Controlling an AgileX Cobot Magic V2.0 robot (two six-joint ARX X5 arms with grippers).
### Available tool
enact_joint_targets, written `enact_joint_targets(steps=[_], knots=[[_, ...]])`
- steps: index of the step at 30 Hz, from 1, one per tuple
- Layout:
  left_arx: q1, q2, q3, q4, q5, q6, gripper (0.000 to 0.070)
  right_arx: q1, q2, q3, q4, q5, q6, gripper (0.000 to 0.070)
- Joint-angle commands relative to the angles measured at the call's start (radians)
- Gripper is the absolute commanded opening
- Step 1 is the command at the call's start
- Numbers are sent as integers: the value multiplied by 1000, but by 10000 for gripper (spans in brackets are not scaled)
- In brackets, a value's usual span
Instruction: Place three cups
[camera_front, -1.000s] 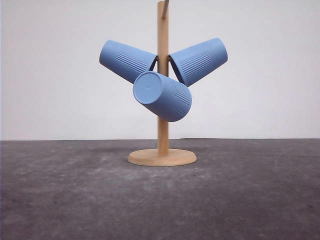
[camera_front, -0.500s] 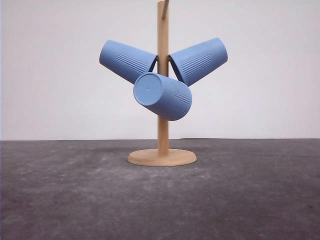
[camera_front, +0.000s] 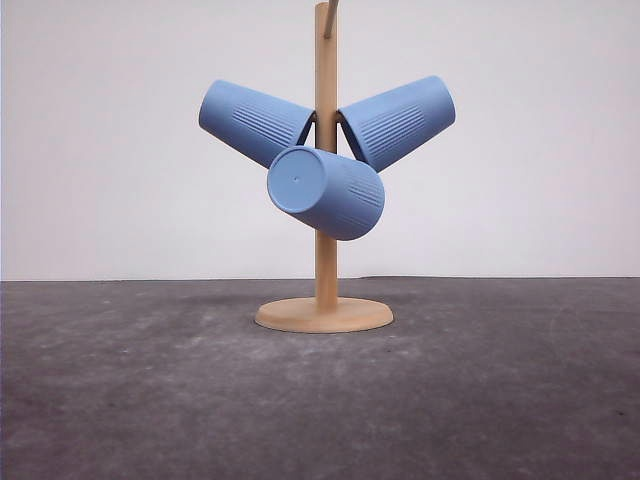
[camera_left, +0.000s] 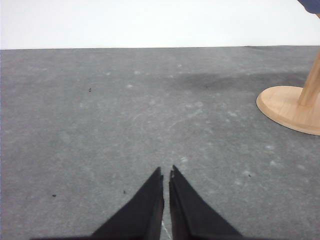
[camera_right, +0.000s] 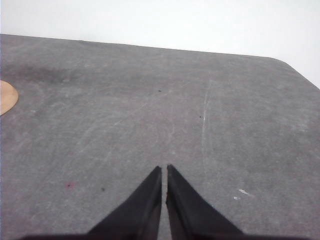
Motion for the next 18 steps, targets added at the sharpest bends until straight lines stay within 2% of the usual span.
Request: enact_joint_targets(steps=[1, 18], knots=[[2, -1, -13, -2, 1, 0, 0, -1, -2, -4, 13, 2, 13, 17], [2, -1, -13, -2, 1, 0, 0, -1, -2, -4, 13, 2, 13, 17]])
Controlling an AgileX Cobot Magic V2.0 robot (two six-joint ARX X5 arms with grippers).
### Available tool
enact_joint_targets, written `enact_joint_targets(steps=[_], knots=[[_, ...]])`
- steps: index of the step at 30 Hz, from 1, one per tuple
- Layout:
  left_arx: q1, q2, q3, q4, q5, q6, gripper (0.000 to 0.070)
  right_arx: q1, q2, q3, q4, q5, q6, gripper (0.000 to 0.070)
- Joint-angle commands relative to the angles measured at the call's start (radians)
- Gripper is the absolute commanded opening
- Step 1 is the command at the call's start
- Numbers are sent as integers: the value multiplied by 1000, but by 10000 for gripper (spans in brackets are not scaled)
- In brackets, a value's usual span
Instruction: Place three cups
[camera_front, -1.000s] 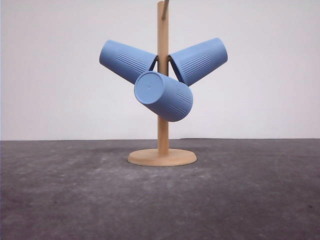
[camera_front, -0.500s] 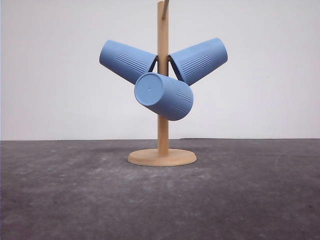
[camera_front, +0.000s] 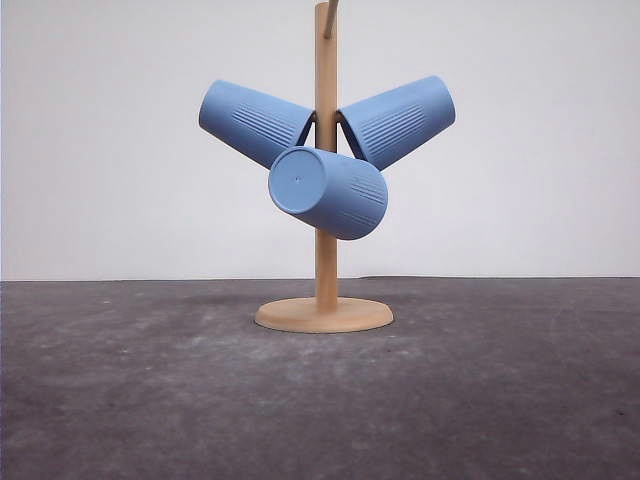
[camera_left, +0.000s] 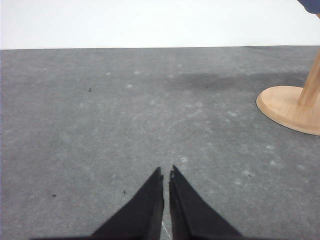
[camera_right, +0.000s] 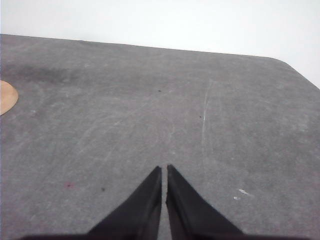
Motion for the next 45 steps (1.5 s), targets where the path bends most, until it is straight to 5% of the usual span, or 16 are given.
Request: enact_joint_targets(steps=[1, 45], knots=[[2, -1, -13, -2, 1, 0, 0, -1, -2, -4, 13, 2, 13, 17], [2, -1, -13, -2, 1, 0, 0, -1, -2, -4, 13, 2, 13, 16]])
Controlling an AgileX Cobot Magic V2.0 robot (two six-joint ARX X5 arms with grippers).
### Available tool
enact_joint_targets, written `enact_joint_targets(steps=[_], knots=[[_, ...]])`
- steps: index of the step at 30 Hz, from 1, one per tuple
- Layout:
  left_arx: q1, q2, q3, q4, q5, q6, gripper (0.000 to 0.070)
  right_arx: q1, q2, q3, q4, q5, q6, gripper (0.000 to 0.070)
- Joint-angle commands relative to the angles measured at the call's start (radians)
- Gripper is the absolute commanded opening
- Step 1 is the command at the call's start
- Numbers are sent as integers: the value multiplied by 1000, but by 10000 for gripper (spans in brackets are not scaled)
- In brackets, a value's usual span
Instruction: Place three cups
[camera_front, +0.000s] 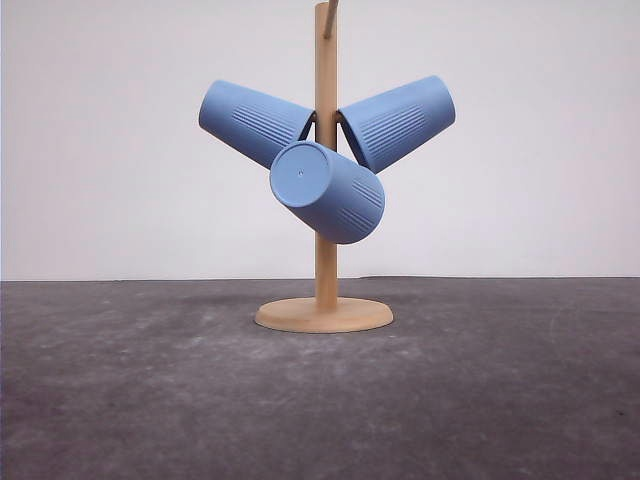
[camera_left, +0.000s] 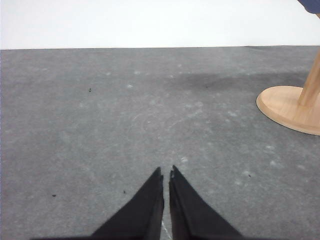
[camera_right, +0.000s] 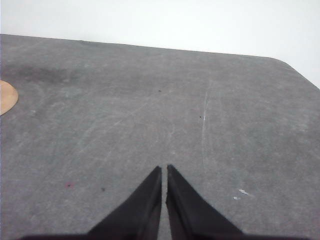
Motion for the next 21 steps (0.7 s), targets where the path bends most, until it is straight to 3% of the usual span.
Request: enact_joint_targets(steps=[1, 21], knots=[[2, -1, -13, -2, 1, 0, 0, -1, -2, -4, 13, 2, 13, 17], [2, -1, -13, -2, 1, 0, 0, -1, -2, -4, 13, 2, 13, 17]])
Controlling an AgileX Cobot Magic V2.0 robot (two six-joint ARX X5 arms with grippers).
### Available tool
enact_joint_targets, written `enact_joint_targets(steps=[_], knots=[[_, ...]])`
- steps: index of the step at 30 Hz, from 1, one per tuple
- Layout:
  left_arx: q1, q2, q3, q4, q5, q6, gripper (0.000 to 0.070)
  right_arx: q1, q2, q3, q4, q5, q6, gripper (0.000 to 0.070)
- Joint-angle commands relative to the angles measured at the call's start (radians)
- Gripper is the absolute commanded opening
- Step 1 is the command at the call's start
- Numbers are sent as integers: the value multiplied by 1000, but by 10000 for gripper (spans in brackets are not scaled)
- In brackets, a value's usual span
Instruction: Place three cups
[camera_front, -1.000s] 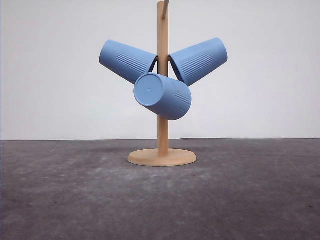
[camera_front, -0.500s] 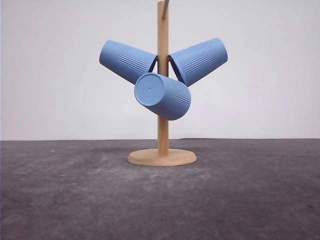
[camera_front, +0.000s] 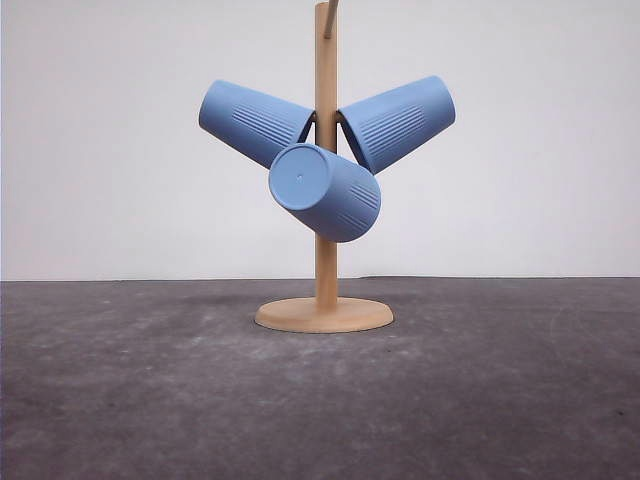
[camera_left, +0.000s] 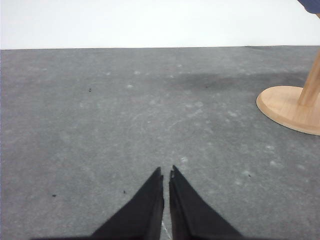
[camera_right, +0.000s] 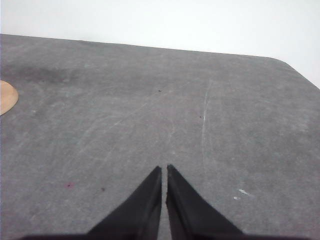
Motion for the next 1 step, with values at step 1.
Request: enact_joint_targets(steps=[1], knots=[[2, -1, -13, -2, 1, 0, 0, -1, -2, -4, 13, 2, 13, 17]])
